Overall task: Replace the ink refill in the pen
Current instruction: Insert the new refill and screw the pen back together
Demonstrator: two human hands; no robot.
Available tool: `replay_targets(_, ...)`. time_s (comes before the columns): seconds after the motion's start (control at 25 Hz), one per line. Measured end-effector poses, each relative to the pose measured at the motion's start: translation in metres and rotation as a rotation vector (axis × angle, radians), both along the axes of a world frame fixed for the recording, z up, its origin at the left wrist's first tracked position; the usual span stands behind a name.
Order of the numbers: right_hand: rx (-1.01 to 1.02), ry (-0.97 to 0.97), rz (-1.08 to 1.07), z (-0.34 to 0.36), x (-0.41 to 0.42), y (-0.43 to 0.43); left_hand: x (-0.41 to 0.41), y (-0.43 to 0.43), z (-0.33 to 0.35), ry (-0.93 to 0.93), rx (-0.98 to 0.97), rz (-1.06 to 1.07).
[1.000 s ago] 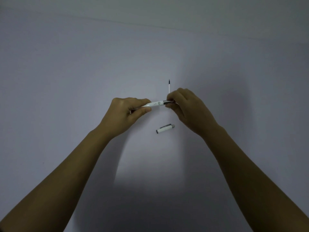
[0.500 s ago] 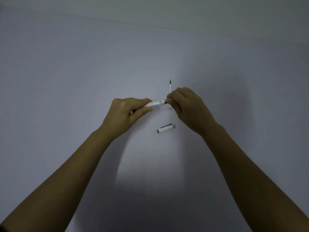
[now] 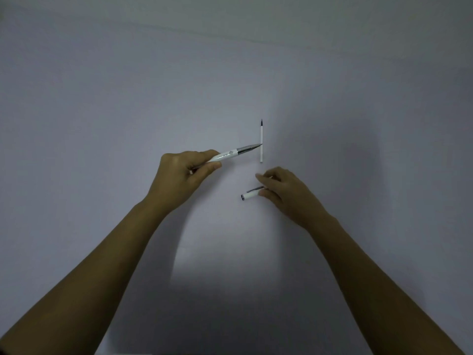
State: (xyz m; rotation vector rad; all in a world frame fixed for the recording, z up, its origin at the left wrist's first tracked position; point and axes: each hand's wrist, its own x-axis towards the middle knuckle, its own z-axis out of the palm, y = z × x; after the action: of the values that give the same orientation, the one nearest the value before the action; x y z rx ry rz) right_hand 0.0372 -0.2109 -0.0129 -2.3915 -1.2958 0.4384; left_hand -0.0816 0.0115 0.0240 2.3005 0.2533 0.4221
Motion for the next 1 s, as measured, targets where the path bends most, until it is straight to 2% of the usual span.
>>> replay_targets(0.28, 0.089, -0.029, -0.053, -0.011, -0.010, -0.002, -0.003, -0.003, 0.000, 0.003, -0.004, -0.005)
replay_targets(0.56, 0.409, 0.125, -0.328, 0.014, 0.012, 0.001, -0.010, 0.002, -0.006, 0.075, 0.020, -0.042)
replay_targets(1.0, 0.458, 0.078, -0.292, 0.027, 0.016, 0.006, -0.012, 0.001, -0.003, 0.077, 0.040, -0.049)
